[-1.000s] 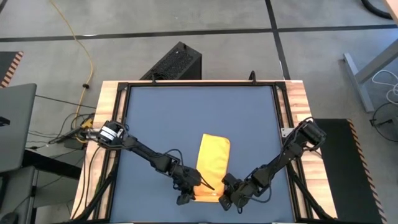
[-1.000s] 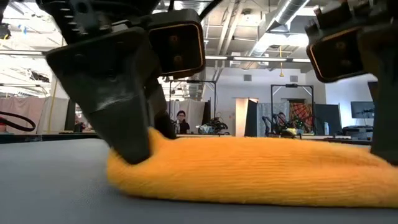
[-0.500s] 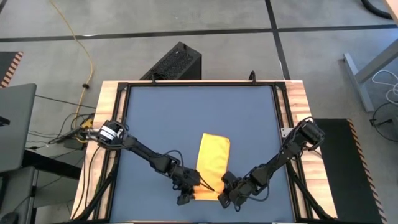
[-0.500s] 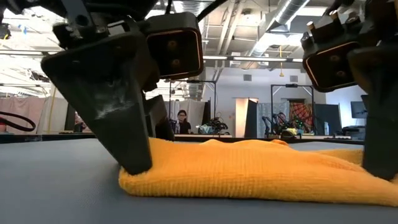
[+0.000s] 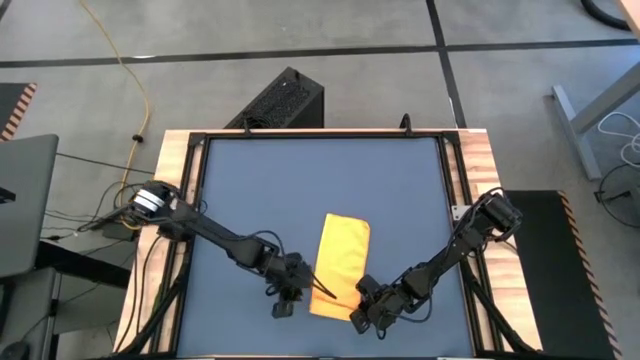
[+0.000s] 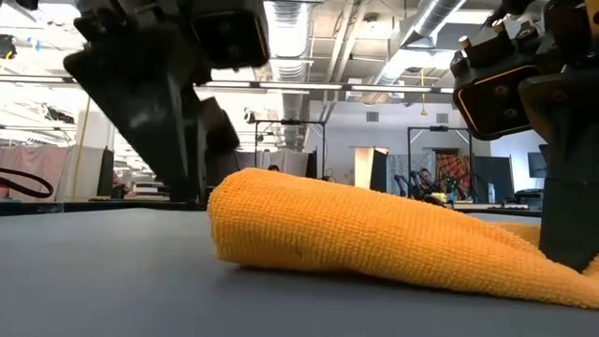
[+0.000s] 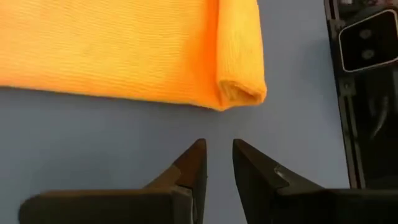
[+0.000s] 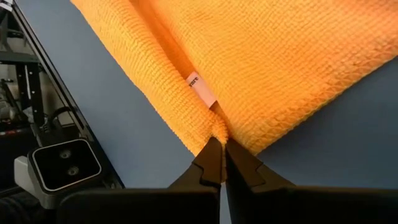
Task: Roll towel
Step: Roll the orange microfiber towel
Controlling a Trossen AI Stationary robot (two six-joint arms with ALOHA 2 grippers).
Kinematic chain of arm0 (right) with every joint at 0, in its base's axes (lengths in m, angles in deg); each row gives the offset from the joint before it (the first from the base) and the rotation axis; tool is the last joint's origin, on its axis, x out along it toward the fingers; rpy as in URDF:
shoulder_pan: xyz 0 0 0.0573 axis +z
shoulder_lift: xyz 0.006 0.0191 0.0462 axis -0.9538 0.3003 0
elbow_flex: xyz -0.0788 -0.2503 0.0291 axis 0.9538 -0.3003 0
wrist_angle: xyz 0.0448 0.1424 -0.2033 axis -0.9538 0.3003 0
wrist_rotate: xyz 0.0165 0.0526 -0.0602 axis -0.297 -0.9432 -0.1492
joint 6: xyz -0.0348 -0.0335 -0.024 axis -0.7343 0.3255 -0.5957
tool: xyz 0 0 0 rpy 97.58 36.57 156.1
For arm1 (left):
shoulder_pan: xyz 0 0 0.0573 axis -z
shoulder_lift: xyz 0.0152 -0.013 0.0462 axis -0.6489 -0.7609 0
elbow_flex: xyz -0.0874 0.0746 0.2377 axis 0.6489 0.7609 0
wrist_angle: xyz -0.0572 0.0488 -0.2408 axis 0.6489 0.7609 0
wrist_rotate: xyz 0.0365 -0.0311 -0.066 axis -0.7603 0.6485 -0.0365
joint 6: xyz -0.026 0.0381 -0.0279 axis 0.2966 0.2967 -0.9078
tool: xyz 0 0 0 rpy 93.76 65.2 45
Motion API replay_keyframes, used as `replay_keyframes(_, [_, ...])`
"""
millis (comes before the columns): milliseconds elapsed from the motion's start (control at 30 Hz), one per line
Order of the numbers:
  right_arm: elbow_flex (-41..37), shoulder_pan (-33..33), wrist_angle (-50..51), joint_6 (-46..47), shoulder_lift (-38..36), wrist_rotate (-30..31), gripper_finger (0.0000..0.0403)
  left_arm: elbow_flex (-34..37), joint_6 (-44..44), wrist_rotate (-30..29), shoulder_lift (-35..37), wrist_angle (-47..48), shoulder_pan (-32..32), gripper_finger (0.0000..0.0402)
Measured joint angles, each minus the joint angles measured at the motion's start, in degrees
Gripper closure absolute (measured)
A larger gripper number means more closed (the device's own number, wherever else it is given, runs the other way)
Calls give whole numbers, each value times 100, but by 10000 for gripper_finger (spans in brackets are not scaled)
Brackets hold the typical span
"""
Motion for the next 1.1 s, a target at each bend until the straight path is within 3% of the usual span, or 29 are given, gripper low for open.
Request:
replay_keyframes(100, [0,0,2,0,0,-1,378,4,211,-339,300,247,94,336])
replay_keyframes(200, [0,0,0,0,0,1,378,-3,945,-973,450,-445,400,336])
replay_keyframes(333, [0,-30,-7,-85,0,1,378,-20,2568,-1592,58,-1633,761,336])
replay_keyframes(467, [-2,-50,-9,-87,0,-2,378,-24,3996,-1667,-422,-2347,866,326])
replay_keyframes(933, [-4,-39,-48,-94,4,1,378,-223,4326,-2069,-838,-1703,846,199])
replay_keyframes(1100, [-4,-39,-89,-101,4,1,378,-227,4158,-2088,-838,-1428,806,185])
